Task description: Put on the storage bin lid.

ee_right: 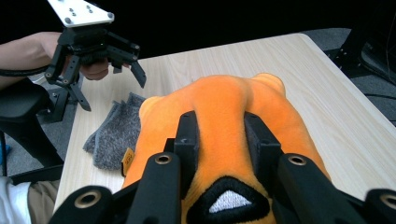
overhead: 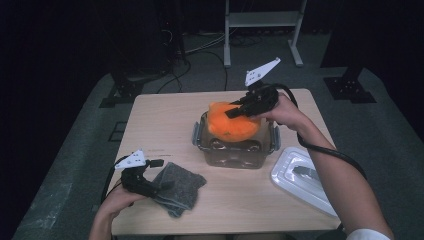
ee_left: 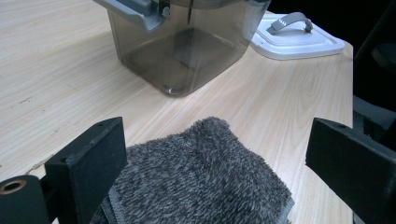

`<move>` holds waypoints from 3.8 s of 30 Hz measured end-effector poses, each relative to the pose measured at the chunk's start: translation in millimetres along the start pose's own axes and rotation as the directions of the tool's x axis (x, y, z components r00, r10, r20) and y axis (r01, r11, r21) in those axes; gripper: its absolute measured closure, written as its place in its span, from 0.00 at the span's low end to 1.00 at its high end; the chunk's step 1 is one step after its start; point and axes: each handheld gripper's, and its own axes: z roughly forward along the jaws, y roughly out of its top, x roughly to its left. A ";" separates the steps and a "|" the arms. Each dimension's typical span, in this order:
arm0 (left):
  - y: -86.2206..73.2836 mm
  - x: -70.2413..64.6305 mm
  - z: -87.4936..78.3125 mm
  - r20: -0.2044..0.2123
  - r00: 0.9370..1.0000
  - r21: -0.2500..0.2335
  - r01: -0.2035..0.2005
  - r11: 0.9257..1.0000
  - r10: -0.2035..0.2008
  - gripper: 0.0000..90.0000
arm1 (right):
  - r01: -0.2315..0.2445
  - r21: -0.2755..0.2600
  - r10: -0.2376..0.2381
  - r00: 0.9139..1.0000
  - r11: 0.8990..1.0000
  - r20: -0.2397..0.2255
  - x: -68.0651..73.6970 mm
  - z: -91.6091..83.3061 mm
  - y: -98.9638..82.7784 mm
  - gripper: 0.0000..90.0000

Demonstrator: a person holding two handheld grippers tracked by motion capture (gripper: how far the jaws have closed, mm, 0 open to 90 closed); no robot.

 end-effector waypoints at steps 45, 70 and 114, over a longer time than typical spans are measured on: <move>-1.6 -1.6 -3.8 -0.005 1.000 -0.005 0.005 1.000 -0.005 0.05 | -0.084 0.052 0.085 0.996 0.995 -0.010 -30.1 35.2 -41.6 0.77; -2.3 -2.4 -4.7 -0.006 1.000 -0.004 0.007 1.000 -0.007 0.05 | -0.118 0.104 0.120 0.993 0.988 -0.012 -38.3 58.9 -60.4 0.76; -2.5 -2.8 -6.5 -0.007 1.000 -0.008 0.011 1.000 -0.011 0.05 | -0.116 0.188 0.126 0.991 0.975 -0.043 -33.3 78.9 -58.3 0.65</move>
